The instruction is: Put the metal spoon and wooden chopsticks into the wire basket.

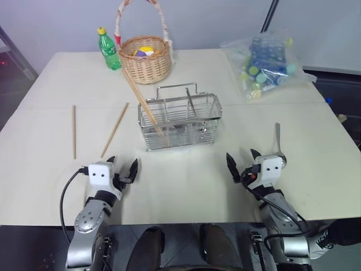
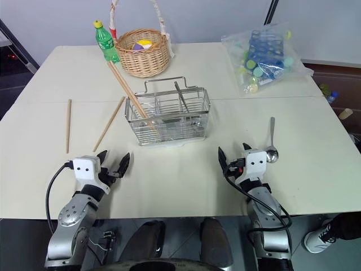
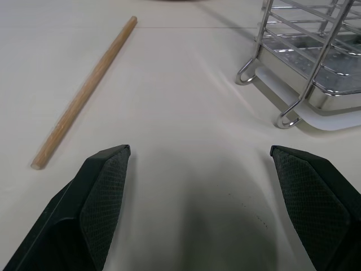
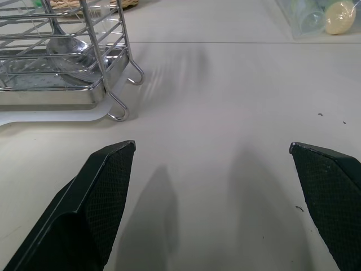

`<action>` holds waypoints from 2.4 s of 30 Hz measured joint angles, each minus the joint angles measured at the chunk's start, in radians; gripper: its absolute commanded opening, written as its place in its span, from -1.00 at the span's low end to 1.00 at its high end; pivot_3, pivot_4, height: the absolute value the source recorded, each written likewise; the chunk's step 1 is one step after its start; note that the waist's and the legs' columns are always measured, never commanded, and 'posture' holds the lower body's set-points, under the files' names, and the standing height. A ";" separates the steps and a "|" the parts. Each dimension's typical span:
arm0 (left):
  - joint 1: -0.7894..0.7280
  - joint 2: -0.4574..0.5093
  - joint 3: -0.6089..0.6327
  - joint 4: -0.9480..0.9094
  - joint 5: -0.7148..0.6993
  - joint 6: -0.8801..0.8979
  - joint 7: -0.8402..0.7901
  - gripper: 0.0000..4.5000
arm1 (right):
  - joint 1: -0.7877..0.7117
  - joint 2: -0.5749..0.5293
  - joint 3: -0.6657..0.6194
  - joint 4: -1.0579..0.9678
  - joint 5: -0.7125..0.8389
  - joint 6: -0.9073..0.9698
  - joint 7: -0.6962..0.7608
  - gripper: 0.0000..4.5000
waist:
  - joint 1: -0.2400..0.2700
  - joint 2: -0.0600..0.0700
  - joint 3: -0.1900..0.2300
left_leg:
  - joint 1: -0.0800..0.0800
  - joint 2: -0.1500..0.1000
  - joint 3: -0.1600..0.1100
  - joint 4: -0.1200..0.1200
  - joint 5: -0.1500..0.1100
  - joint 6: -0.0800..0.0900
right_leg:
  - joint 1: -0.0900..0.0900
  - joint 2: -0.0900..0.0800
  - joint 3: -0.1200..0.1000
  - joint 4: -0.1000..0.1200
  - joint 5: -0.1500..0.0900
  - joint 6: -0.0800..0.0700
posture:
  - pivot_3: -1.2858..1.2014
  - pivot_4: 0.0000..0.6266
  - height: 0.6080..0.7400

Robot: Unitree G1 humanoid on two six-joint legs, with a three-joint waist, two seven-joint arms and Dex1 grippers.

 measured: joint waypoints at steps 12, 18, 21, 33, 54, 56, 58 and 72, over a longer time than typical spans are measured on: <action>0.016 0.013 0.000 0.002 -0.003 -0.015 -0.009 0.86 | -0.028 0.000 0.009 0.023 -0.001 0.000 0.021 1.00 | -0.002 0.000 0.000 | 0.000 0.000 0.000 0.000 0.000 0.000 | 0.000 0.000 0.000 0.000 0.000 0.000 | 0.03 -0.52 1.00; 0.075 0.103 0.009 -0.056 -0.067 0.026 -0.108 0.86 | -0.025 0.000 0.009 0.024 -0.001 -0.001 0.024 1.00 | -0.001 0.000 0.000 | 0.000 0.000 0.000 0.000 0.000 0.000 | 0.000 0.000 0.000 0.000 0.000 0.000 | 0.03 -0.52 1.00; 0.097 0.205 0.027 -0.131 -0.124 0.070 -0.195 0.86 | -0.027 -0.001 0.009 0.025 -0.002 -0.001 0.028 1.00 | -0.001 0.000 0.000 | -0.001 0.001 0.000 0.000 0.000 0.000 | -0.001 0.000 0.000 0.000 0.000 -0.001 | 0.03 -0.52 1.00; 0.015 0.510 0.127 -0.379 -0.443 0.301 -0.429 0.86 | -0.049 -0.001 0.008 0.046 -0.008 -0.001 0.033 1.00 | -0.003 0.000 0.000 | 0.000 0.001 0.000 -0.001 0.000 0.000 | -0.001 0.000 0.000 0.000 -0.001 -0.002 | 0.03 -0.52 1.00; -0.282 0.690 0.141 -0.407 -0.771 0.506 -0.534 0.86 | -0.139 -0.075 -0.020 -0.045 0.018 0.195 0.014 1.00 | -0.004 0.001 0.001 | 0.000 0.001 0.001 -0.001 0.000 0.000 | -0.001 0.000 0.000 0.001 -0.001 -0.002 | 0.03 -0.52 1.00; -0.281 0.688 0.137 -0.398 -0.762 0.505 -0.547 0.86 | -0.159 -0.092 -0.048 -0.117 0.044 0.287 -0.001 1.00 | -0.003 0.001 0.001 | 0.000 0.001 0.001 -0.001 0.000 0.000 | -0.001 0.000 0.000 0.000 -0.001 -0.002 | 0.03 -0.52 1.00; -0.279 0.686 0.134 -0.384 -0.744 0.500 -0.559 0.86 | -0.188 -0.114 -0.074 -0.175 0.082 0.387 -0.016 1.00 | -0.003 0.001 0.001 | 0.000 0.001 0.001 -0.001 0.000 0.000 | -0.001 0.000 0.000 0.000 -0.001 -0.002 | 0.03 -0.52 1.00; -0.238 0.551 0.008 -0.242 -0.536 0.368 -0.639 0.86 | -0.408 -0.169 -0.261 -0.199 0.219 0.868 -0.161 1.00 | 0.000 0.001 0.001 | -0.001 0.000 0.001 -0.001 0.000 0.000 | -0.001 0.000 0.000 -0.001 -0.001 -0.002 | 0.03 -0.52 1.00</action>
